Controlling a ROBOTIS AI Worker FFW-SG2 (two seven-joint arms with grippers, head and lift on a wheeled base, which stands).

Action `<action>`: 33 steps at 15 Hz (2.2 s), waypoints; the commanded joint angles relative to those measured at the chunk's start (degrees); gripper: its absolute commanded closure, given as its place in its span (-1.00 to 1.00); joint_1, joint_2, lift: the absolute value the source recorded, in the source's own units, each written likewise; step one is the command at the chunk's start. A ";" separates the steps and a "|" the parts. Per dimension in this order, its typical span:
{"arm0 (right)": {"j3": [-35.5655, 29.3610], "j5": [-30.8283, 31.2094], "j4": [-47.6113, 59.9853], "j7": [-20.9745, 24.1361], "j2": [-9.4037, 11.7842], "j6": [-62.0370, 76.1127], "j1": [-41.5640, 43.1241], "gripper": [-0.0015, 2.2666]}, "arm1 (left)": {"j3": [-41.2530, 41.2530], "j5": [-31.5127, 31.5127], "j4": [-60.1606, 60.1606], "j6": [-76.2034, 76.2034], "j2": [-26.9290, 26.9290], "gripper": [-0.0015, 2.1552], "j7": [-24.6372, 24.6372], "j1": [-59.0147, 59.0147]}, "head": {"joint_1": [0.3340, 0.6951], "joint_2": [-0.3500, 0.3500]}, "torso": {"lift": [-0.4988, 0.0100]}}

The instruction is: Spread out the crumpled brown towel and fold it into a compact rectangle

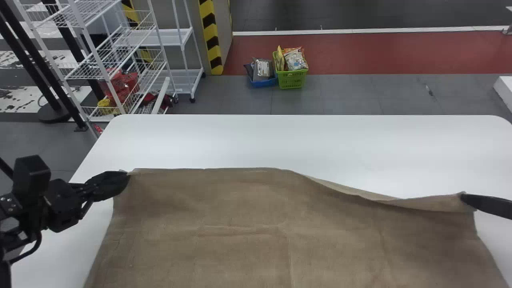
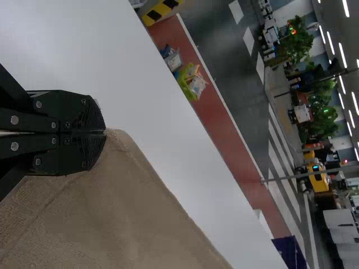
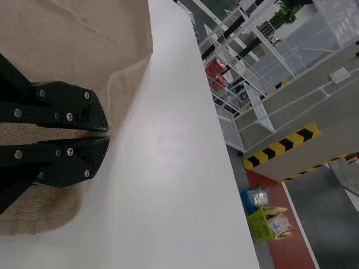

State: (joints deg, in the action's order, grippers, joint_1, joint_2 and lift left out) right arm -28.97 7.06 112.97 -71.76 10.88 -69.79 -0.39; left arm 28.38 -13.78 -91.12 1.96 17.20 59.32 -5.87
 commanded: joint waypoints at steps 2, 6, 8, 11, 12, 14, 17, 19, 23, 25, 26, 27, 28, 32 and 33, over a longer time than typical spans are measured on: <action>-2.41 0.58 0.14 -0.75 0.55 0.04 0.03 -0.10 | 1.33 1.04 -0.37 -1.83 -0.15 0.62 -0.17 -1.34 | 1.00 0.28 | 0.46; -5.31 0.41 -0.03 -1.54 1.08 -0.84 -1.02 -0.10 | 2.73 2.09 -0.46 -2.53 -0.32 0.62 0.44 -1.43 | 1.00 0.21 | 0.46; -5.39 0.32 0.58 -2.68 1.08 -0.84 -2.69 -0.10 | 4.05 2.71 -1.43 -4.99 -0.68 0.62 1.67 -3.63 | 1.00 0.19 | 0.46; -5.04 0.14 1.81 -3.03 0.81 -0.84 -5.15 -0.10 | 5.37 4.56 -2.13 -13.60 -1.12 0.62 4.22 -7.23 | 1.00 0.19 | 0.46; -4.69 -0.03 2.34 -3.12 0.64 -0.84 -5.85 -0.10 | 6.25 5.08 -2.22 -16.24 -1.64 0.62 5.45 -7.93 | 1.00 0.19 | 0.46; -4.87 0.14 2.61 -3.82 0.64 -0.84 -6.03 -0.10 | 7.31 6.14 -3.19 -19.23 -1.82 0.62 7.91 -9.34 | 1.00 0.18 | 0.46; -5.75 0.32 2.96 -4.35 0.81 -1.37 -6.03 -0.10 | 9.33 6.84 -4.15 -24.15 -2.08 0.62 13.80 -10.39 | 1.00 0.15 | 0.46; -6.54 0.41 3.13 -4.44 1.17 -2.95 -5.68 -0.10 | 10.73 6.93 -4.24 -26.61 -1.99 0.62 17.67 -10.48 | 1.00 0.12 | 0.46; -9.44 0.06 3.13 -4.97 1.87 -4.53 -5.77 -0.10 | 12.14 7.10 -4.33 -31.18 -1.55 0.62 21.18 -11.71 | 1.00 0.04 | 0.46; -10.23 -0.74 3.13 -5.76 2.13 -5.41 -5.77 -0.10 | 12.31 7.72 -4.33 -32.76 -1.47 0.62 21.62 -11.98 | 1.00 0.01 | 0.46; -10.40 -0.74 3.40 -6.37 2.13 -5.59 -5.85 -0.10 | 12.31 7.98 -4.42 -34.34 -1.47 0.62 22.59 -12.24 | 1.00 0.00 | 0.46; -10.40 -0.38 3.57 -6.56 2.13 -5.41 -5.94 -0.10 | 12.31 8.33 -4.42 -34.52 -1.47 0.62 23.82 -12.24 | 1.00 -0.02 | 0.46; -10.40 -0.21 3.57 -6.56 2.13 -5.41 -6.03 -0.10 | 12.40 8.51 -4.33 -34.70 -1.47 0.62 24.52 -12.33 | 1.00 -0.03 | 0.46; -10.49 0.32 4.45 -6.56 2.13 -5.41 -7.61 -0.10 | 12.84 8.69 -4.33 -37.86 -1.38 0.62 26.19 -13.47 | 1.00 -0.07 | 0.46; -10.84 0.32 4.45 -6.56 2.13 -5.41 -7.61 -0.10 | 12.93 8.69 -4.24 -38.04 -1.38 0.62 26.19 -13.82 | 1.00 -0.07 | 0.46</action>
State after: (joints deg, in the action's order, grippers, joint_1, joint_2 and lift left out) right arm -39.48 7.38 117.36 -78.14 13.01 -75.15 -7.82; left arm 41.20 -5.10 -95.43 -35.60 15.76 85.51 -19.23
